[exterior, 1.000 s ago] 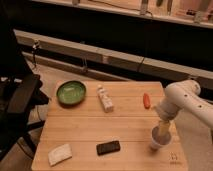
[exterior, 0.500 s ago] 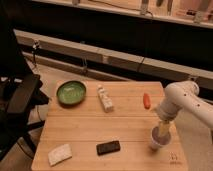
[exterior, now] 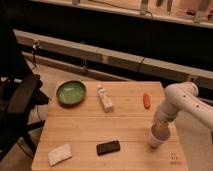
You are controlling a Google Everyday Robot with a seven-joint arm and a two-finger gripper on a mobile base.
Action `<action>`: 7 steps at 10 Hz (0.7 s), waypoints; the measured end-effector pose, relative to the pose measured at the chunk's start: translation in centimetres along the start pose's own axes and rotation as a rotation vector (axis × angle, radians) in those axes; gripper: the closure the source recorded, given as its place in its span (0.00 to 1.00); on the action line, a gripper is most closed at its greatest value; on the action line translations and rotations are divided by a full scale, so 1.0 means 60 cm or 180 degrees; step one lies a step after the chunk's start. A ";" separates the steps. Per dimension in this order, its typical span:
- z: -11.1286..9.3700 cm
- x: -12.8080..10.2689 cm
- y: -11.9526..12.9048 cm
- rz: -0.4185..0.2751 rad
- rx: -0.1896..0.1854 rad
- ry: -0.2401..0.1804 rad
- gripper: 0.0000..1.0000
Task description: Pick up the ceramic cup
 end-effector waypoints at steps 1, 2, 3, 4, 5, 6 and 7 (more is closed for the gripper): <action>0.000 -0.001 0.002 0.0010 0.0000 -0.0034 1.00; -0.002 -0.002 0.002 -0.0008 0.0006 -0.0076 1.00; -0.013 -0.009 -0.003 -0.0048 0.0007 -0.0061 1.00; -0.037 -0.024 -0.018 -0.0100 0.0030 -0.0022 1.00; -0.057 -0.032 -0.026 -0.0129 0.0033 0.0013 1.00; -0.072 -0.037 -0.031 -0.0142 0.0041 0.0032 1.00; -0.079 -0.041 -0.034 -0.0159 0.0049 0.0024 1.00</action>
